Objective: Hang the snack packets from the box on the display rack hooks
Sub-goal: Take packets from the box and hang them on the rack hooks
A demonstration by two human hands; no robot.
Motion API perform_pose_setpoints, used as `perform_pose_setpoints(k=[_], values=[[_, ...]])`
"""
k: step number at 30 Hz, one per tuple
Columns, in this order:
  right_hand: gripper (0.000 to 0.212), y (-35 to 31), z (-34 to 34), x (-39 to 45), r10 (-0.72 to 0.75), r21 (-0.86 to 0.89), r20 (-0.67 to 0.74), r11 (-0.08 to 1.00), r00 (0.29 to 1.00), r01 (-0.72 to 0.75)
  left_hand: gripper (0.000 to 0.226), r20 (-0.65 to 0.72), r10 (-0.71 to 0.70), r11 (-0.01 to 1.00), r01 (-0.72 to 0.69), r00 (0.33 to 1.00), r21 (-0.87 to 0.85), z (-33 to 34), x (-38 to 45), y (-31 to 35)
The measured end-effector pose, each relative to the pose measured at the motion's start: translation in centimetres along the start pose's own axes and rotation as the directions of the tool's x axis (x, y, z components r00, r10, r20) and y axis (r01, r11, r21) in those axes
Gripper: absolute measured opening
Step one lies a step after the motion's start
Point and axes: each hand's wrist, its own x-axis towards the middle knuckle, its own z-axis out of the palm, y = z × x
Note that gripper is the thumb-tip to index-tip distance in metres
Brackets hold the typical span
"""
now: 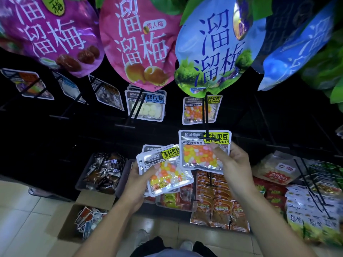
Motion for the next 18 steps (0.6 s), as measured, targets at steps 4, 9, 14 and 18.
perform_pose_setpoints(k=[4, 9, 14, 18], values=[[0.016, -0.3, 0.2, 0.1, 0.004, 0.001, 0.006, 1.0, 1.0, -0.004, 0.054, 0.006, -0.005, 1.0, 0.005, 1.0, 0.03, 0.2, 0.1, -0.2], [0.02, 0.1, 0.3, 0.9, 0.013, -0.011, -0.007, 1.0, 1.0, -0.013, 0.058, 0.01, -0.024, 0.999, 0.024, 1.0, 0.043, 0.3, 0.2, -0.4], [0.012, -0.2, 0.8, 5.0, 0.036, -0.014, -0.037, 0.999, 0.999, -0.037, 0.046, -0.004, -0.021, 0.999, 0.021, 1.0, 0.042, 0.2, 0.1, 0.0], [0.012, -0.2, 1.4, 8.6, 0.014, 0.022, -0.07, 1.0, 0.997, -0.013, 0.043, -0.058, -0.004, 0.999, 0.006, 0.998, 0.036, -0.5, 0.1, 0.5]])
